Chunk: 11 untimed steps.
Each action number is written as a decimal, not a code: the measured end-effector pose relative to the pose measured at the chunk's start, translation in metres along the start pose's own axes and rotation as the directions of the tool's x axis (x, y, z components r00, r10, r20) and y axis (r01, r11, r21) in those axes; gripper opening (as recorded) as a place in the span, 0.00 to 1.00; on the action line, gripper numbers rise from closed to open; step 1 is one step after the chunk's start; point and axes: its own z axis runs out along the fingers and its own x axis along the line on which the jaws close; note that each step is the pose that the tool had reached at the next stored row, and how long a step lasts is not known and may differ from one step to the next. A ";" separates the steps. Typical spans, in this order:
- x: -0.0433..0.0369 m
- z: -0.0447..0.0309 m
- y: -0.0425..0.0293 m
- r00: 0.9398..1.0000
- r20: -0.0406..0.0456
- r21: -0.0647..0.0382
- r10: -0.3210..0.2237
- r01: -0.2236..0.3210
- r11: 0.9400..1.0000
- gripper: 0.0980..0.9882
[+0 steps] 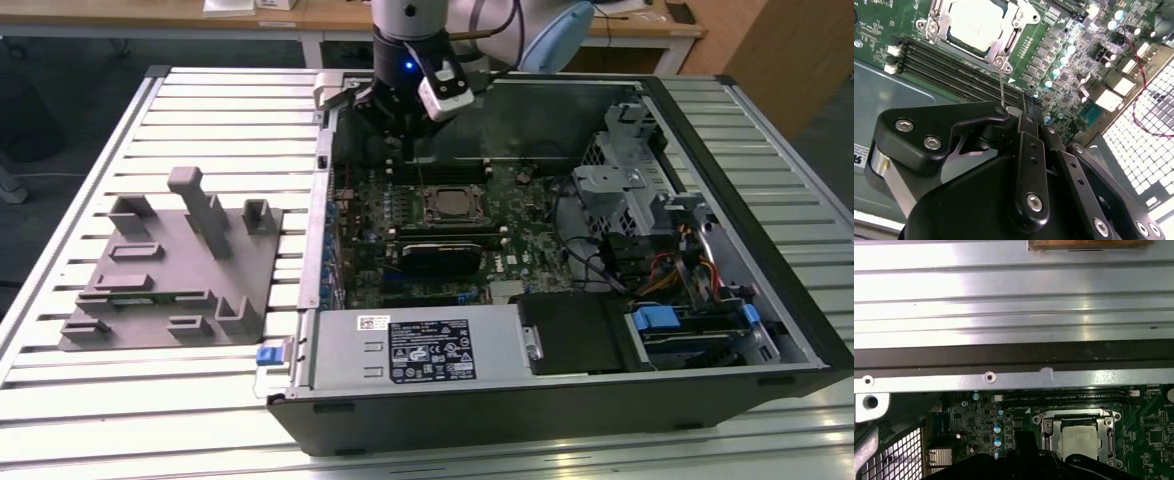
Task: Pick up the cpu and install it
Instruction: 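Install the first cpu locking lever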
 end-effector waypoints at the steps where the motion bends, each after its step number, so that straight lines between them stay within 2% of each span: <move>1: -0.0001 0.0002 0.0006 1.000 0.000 0.000 0.000 0.000 1.000 0.01; 6: -0.0041 0.0005 0.0018 1.000 0.000 0.000 -0.001 0.001 1.000 0.01; 11: -0.0127 0.0006 0.0027 1.000 0.000 0.000 -0.001 0.001 1.000 0.01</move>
